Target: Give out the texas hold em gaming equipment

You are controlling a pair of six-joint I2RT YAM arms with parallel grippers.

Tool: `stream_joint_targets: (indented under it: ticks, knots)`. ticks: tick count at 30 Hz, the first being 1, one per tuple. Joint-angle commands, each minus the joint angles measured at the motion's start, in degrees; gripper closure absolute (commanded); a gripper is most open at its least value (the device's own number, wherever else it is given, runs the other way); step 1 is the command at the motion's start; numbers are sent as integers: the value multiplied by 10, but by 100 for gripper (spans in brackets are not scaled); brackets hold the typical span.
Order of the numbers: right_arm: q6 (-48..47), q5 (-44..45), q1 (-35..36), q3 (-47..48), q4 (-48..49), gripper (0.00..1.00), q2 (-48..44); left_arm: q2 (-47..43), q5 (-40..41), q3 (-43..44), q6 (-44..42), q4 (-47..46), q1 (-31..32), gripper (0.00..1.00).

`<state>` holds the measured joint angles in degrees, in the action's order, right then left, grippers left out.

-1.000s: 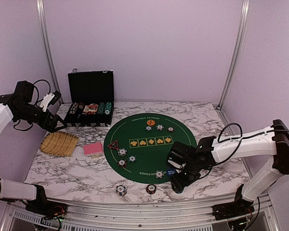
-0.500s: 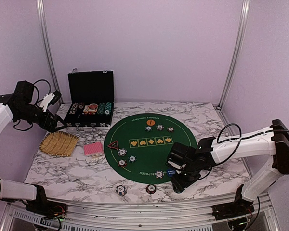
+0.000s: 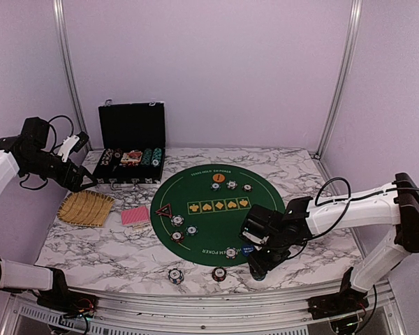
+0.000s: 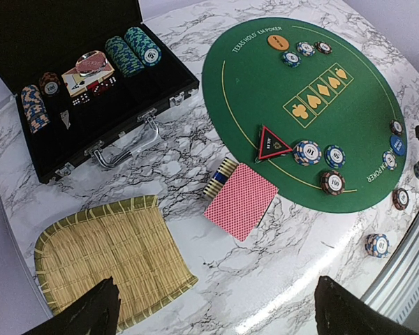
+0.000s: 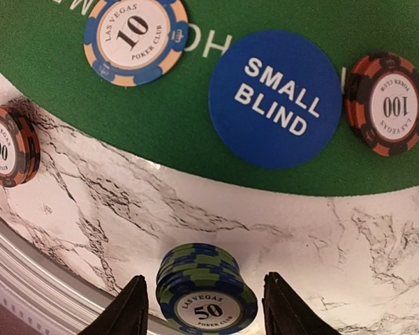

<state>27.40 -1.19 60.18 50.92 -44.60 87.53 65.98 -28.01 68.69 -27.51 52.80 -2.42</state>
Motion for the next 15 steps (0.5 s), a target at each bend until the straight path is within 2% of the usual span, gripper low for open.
stream_joint_targets:
  ticks: [1,10,15]
  knots:
    - [-3,6,5,2,-1,45,5,2,2,15,-7,18,1,1]
    - [-4,2,5,-8,12,46,10,1,3,17,-6,18,2,1]
    - [-3,2,5,-3,8,56,5,0,3,15,-7,18,2,1]
